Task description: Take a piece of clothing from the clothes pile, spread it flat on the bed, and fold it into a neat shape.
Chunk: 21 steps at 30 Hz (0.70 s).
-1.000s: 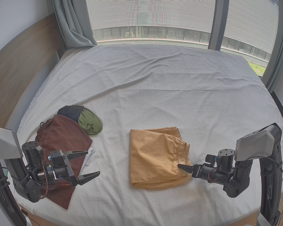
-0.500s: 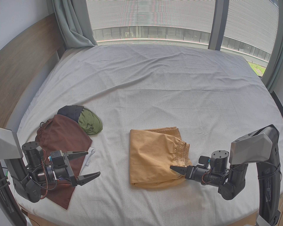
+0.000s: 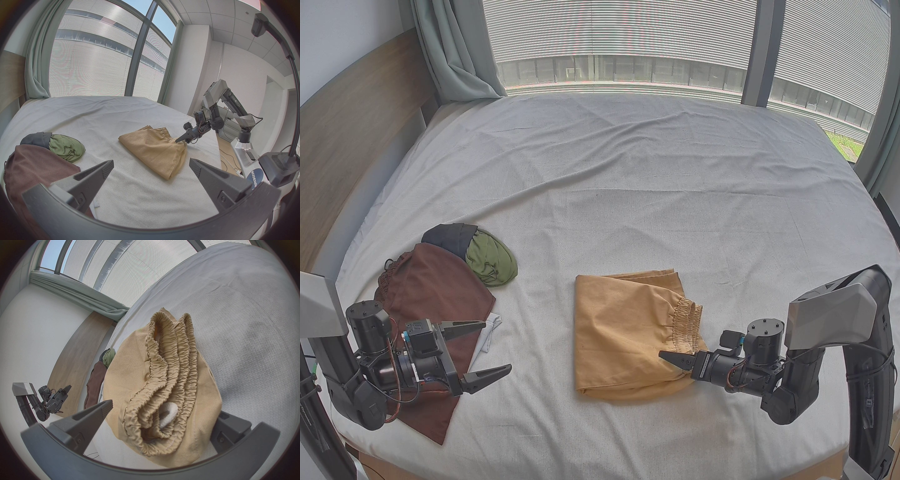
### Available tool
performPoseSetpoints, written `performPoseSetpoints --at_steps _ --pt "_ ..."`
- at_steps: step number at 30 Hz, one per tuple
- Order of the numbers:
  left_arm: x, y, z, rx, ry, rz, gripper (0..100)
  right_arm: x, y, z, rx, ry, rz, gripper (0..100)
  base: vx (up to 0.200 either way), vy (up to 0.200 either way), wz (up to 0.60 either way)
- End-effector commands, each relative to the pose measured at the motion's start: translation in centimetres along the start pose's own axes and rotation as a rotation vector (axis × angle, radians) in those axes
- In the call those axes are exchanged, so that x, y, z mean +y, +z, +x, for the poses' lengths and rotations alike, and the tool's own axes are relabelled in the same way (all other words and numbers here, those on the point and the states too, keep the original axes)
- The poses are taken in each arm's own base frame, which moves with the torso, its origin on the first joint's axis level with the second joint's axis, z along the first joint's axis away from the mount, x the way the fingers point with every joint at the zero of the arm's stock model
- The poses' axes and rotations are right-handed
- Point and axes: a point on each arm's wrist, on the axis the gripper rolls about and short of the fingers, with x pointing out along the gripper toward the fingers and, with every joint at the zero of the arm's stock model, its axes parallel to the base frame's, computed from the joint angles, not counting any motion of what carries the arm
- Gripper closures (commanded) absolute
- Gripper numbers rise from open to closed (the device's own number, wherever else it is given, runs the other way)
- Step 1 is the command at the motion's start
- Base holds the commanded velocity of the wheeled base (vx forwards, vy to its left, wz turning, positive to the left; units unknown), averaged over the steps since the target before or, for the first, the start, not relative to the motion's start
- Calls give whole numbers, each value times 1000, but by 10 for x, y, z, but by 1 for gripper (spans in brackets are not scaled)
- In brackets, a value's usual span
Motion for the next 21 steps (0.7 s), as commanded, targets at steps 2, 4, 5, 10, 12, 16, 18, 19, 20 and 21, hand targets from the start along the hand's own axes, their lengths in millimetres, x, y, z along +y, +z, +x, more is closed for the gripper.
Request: performPoseSetpoints --at_steps 2,4,5,10,12,16,18,19,20,21 --pt "0 0 0 -1 2 3 0 0 0 0 0 2 -1 0 0 0 0" --pt "1 0 0 -2 1 4 0 0 0 0 1 1 -1 0 0 0 0" --pt "1 0 0 -2 1 4 0 0 0 0 1 1 -1 0 0 0 0" --pt "0 0 0 -1 -1 4 0 0 -1 0 3 0 0 0 0 0 0" --pt "0 0 0 -2 0 5 0 0 0 0 1 1 -1 0 0 0 0" --pt "0 0 0 -1 -1 5 0 0 0 0 1 1 -1 0 0 0 0" --pt "0 0 0 -1 1 5 0 0 0 0 -1 -3 -1 0 0 0 0" --pt "0 0 0 -1 1 5 0 0 -1 0 -4 -7 0 0 0 0 0" --pt "0 0 0 -1 1 5 0 0 -1 0 -7 -11 0 0 0 0 0" --pt "0 0 0 -1 1 5 0 0 -1 0 -8 -13 0 100 0 0 0"
